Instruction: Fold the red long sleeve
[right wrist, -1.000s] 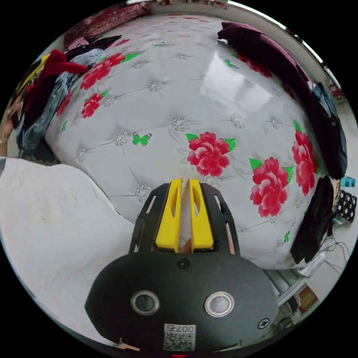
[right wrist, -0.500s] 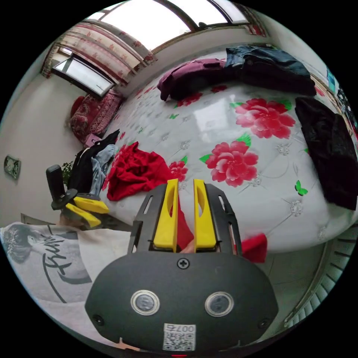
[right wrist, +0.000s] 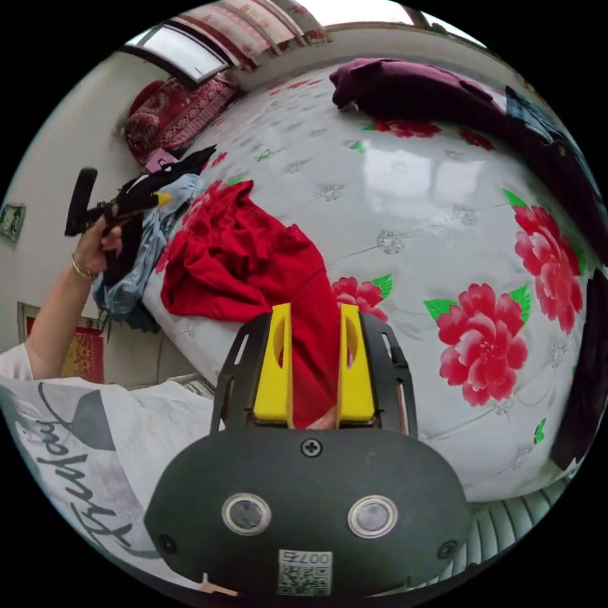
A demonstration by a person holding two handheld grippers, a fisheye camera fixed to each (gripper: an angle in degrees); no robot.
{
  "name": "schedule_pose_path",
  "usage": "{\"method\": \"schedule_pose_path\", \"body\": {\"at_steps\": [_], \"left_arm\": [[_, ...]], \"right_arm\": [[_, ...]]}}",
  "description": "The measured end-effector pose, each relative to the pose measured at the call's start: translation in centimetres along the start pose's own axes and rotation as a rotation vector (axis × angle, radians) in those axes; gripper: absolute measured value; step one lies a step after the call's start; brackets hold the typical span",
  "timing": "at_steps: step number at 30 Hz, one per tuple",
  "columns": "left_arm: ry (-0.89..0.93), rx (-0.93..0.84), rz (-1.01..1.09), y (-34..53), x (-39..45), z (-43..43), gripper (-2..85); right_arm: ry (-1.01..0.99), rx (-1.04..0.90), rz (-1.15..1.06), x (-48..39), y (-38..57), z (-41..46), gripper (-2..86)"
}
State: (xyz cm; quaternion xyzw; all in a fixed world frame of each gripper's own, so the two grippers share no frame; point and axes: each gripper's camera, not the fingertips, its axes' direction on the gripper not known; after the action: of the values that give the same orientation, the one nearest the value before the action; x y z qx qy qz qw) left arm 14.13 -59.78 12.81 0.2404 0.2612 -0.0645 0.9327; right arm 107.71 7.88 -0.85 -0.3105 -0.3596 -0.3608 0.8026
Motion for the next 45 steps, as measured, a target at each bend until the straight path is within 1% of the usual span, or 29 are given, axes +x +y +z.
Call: {"method": "schedule_pose_path", "body": {"at_steps": [3,5,7,9,11,12,14,16,17,19,20,21,22,23,24,26,27,28,29,30,32,33,35,36,38,40,42,45], "left_arm": [[-0.013,-0.096,-0.014,-4.0,-1.3,3.2,10.0],[-0.044,-0.190,-0.029,-5.6,-2.1,5.8,10.8],[-0.136,-0.297,-0.035,-6.3,-2.6,8.8,9.8],[-0.200,-0.244,0.029,-6.1,-1.6,8.4,7.4],[-0.228,-0.233,0.116,-5.5,-0.5,8.1,4.6],[-0.212,-0.231,0.167,-4.8,0.1,7.8,1.9],[-0.166,-0.206,0.129,-3.6,-0.2,6.2,0.8],[0.020,-0.024,0.060,-1.5,-0.8,1.0,0.0],[0.056,0.018,0.051,-0.9,-0.8,-0.5,-0.1],[0.138,0.207,0.065,2.2,0.1,-7.0,-0.3],[0.153,0.255,0.079,3.0,0.5,-8.7,-0.3],[0.170,0.339,0.107,4.8,1.4,-12.0,-0.4],[0.173,0.414,0.126,6.7,2.4,-15.0,-0.4],[0.175,0.452,0.135,7.6,2.9,-16.4,-0.5],[0.181,0.525,0.151,9.6,3.8,-19.1,-0.5],[0.183,0.630,0.166,12.7,5.2,-22.8,-0.5],[0.193,0.703,0.176,14.8,6.1,-25.1,-0.5],[0.207,0.779,0.190,16.9,7.1,-27.2,-0.5],[0.213,0.819,0.196,18.0,7.6,-28.2,-0.5],[0.223,0.881,0.209,20.0,8.6,-30.1,-0.5],[0.217,0.935,0.241,22.6,10.3,-32.6,-0.4],[0.189,0.959,0.262,24.2,11.7,-34.0,-0.4],[0.144,0.989,0.308,26.3,13.8,-35.8,-0.4],[0.117,1.030,0.347,27.9,15.2,-37.0,-0.4],[0.075,1.091,0.397,30.0,16.9,-38.7,-0.4],[0.023,1.186,0.437,32.2,18.3,-40.6,-0.4],[-0.003,1.228,0.443,32.7,18.6,-41.4,-0.3],[-0.090,1.215,0.399,30.8,17.5,-41.1,-0.1]], "right_arm": [[0.017,-0.092,-0.001,-2.1,-0.7,1.8,5.3],[0.092,-0.091,-0.015,-4.3,-0.2,1.7,3.5],[0.133,-0.101,-0.012,-5.4,0.1,1.3,2.0],[0.137,-0.113,0.006,-6.0,0.4,0.7,0.9],[0.131,-0.080,-0.002,-6.9,1.1,-1.0,0.3],[0.137,-0.066,-0.003,-7.2,1.3,-1.6,0.2],[0.145,-0.004,-0.004,-8.1,2.0,-4.9,0.0],[0.139,0.063,-0.013,-9.0,2.7,-8.4,-0.1],[0.135,0.107,-0.023,-9.7,3.2,-10.9,-0.1],[0.142,0.170,-0.036,-11.0,4.0,-15.1,-0.2],[0.146,0.227,-0.050,-11.9,4.6,-18.4,-0.2],[0.146,0.262,-0.061,-12.4,5.0,-20.1,-0.2],[0.149,0.335,-0.086,-13.3,5.8,-23.7,-0.2],[0.163,0.410,-0.107,-14.3,6.7,-27.4,-0.2],[0.170,0.450,-0.117,-14.8,7.2,-29.2,-0.2],[0.185,0.626,-0.179,-17.2,10.0,-36.7,-0.2],[0.186,0.671,-0.201,-17.9,10.9,-38.4,-0.2],[0.191,0.756,-0.252,-19.5,12.7,-41.6,-0.2],[0.204,0.820,-0.305,-21.2,14.5,-44.3,-0.2],[0.215,0.845,-0.329,-22.0,15.4,-45.5,-0.2],[0.276,0.936,-0.405,-25.2,18.9,-49.4,-0.2],[0.287,0.958,-0.422,-25.9,19.8,-50.3,-0.2],[0.306,1.063,-0.473,-28.0,23.6,-53.7,-0.2],[0.310,1.091,-0.482,-28.4,24.5,-54.5,-0.2],[0.330,1.227,-0.523,-30.1,28.3,-57.5,-0.2],[0.338,1.296,-0.564,-31.1,30.2,-59.2,-0.2],[0.347,1.323,-0.607,-32.1,30.7,-60.2,-0.1],[0.386,1.279,-0.652,-33.0,27.9,-59.4,-0.1]]}}
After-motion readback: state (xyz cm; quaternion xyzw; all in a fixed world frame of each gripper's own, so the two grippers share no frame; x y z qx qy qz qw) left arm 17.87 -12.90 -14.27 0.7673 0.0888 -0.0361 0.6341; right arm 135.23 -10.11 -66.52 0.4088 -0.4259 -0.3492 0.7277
